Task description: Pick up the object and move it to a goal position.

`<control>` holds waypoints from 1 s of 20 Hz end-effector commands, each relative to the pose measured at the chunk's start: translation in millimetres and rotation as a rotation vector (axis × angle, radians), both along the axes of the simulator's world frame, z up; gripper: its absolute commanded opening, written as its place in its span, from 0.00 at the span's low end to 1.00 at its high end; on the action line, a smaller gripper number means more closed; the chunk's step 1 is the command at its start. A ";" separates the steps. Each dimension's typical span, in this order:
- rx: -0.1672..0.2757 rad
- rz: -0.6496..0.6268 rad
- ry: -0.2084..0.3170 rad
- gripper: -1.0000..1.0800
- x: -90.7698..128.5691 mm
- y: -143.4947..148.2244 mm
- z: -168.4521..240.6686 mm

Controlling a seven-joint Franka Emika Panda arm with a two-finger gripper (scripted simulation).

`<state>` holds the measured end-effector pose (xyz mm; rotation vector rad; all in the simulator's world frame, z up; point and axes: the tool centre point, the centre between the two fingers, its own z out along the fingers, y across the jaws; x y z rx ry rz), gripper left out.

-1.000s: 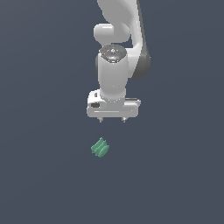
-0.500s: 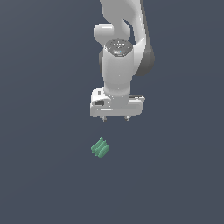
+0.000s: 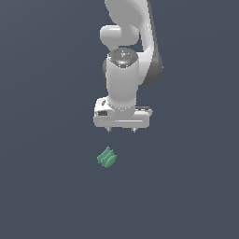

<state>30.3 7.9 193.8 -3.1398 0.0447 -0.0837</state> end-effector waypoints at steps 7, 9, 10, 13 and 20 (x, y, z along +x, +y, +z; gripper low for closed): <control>0.014 -0.205 0.017 0.96 20.8 -18.0 -23.2; 0.016 -0.270 0.022 0.96 26.9 -23.8 -30.9; 0.018 -0.302 0.025 0.96 29.9 -26.8 -34.9; 0.020 -0.399 0.032 0.96 38.5 -35.6 -47.1; 0.021 -0.576 0.044 0.96 52.7 -51.7 -70.6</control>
